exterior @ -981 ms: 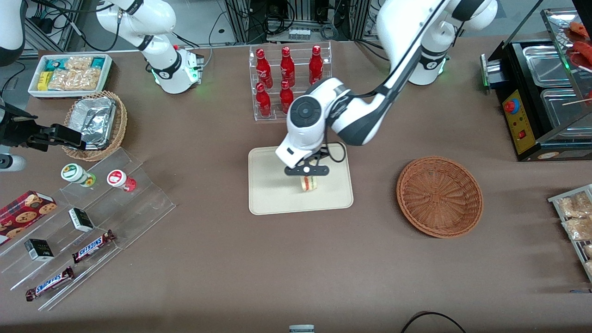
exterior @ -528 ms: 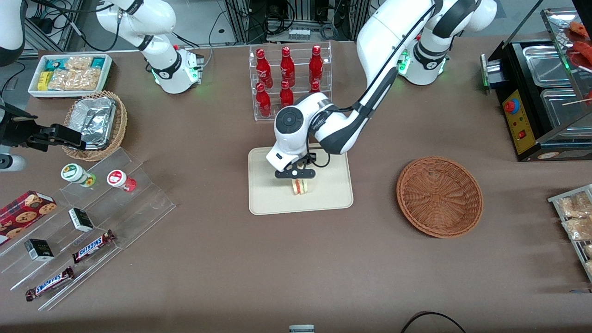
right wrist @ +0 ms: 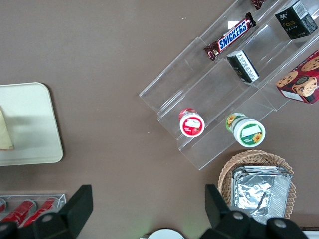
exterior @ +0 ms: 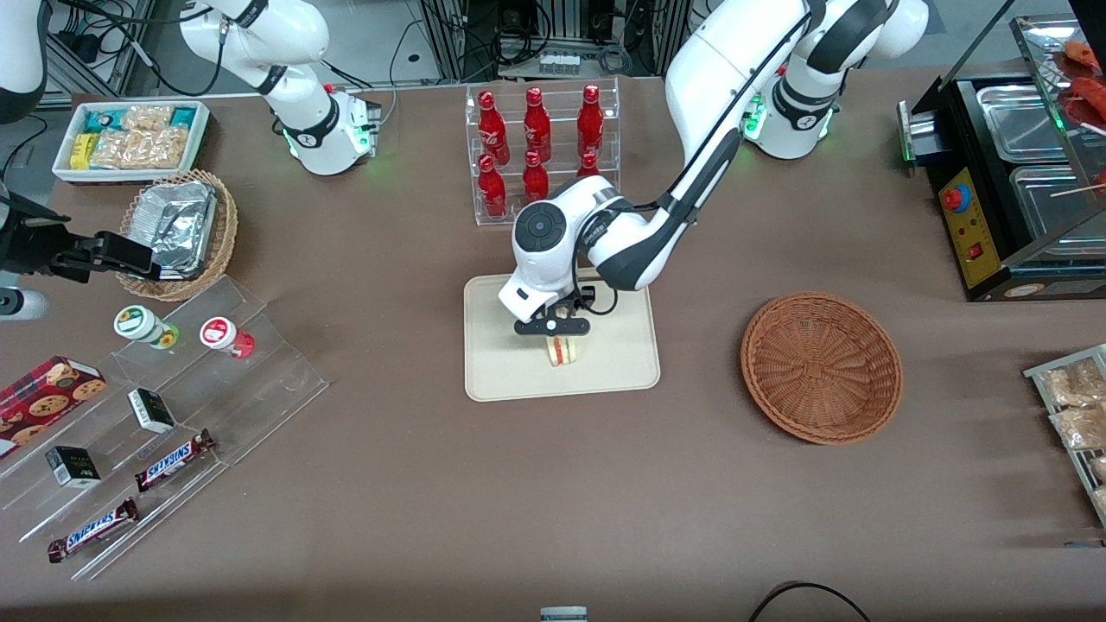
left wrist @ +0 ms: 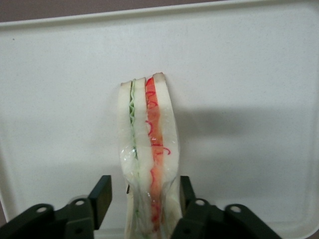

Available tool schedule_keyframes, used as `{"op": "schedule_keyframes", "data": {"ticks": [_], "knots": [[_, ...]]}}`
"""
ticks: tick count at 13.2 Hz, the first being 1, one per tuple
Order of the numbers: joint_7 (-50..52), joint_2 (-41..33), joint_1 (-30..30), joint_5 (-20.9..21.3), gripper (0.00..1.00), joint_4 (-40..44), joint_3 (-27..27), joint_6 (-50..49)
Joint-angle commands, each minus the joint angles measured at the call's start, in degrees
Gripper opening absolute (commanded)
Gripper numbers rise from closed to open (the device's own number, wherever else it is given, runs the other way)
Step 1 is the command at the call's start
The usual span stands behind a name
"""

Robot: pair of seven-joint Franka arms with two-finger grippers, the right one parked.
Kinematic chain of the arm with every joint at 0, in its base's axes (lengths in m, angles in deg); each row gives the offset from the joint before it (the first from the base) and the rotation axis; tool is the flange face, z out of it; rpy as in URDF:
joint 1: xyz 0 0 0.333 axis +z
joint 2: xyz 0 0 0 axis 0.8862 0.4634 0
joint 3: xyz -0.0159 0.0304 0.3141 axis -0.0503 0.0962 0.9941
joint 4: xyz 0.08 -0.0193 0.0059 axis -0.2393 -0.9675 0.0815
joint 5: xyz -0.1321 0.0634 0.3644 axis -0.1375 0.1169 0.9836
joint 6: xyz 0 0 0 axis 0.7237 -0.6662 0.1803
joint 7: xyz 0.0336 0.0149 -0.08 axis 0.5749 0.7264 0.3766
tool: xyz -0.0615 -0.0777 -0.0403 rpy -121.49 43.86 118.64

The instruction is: Place sandwich from basket to tray

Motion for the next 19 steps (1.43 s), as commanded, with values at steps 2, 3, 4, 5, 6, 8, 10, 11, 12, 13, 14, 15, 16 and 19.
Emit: {"op": "schedule_keyframes", "data": {"ticks": [2,3,4,5,6,8,10,11,12,13,14,15,16,19], "knots": [[1.0,-4.1,0.0,0.8,1.0,1.4,0.9,-5.5],[1.0,-6.7,0.6,0.3,1.0,1.6,1.0,-9.2],[0.8,-9.0,3.1,0.1,1.0,1.5,0.9,-12.0],[0.1,-11.8,5.4,-0.2,1.0,1.3,0.5,-14.2],[-0.5,-14.6,6.5,-1.3,1.0,1.2,0.5,-16.8],[-1.2,-19.1,8.7,-1.8,1.0,1.4,0.9,-22.4],[-4.7,-23.4,12.9,-2.7,1.0,1.3,0.5,-26.6],[-8.8,-25.8,14.4,-4.1,1.0,1.2,0.8,-29.7],[-12.5,-27.8,17.0,-4.6,1.0,1.2,0.8,-32.6],[-16.1,-30.0,20.0,-4.7,1.0,1.0,0.8,-34.7],[-18.4,-32.1,22.1,-4.5,1.0,1.0,0.9,-37.2],[-20.3,-34.0,24.5,-4.4,1.0,1.0,0.9,-38.6],[-25.3,-36.0,27.2,-4.6,1.0,0.5,0.9,-40.5],[-36.9,-42.9,35.2,-6.8,1.0,-5.3,0.9,-41.2]]}}
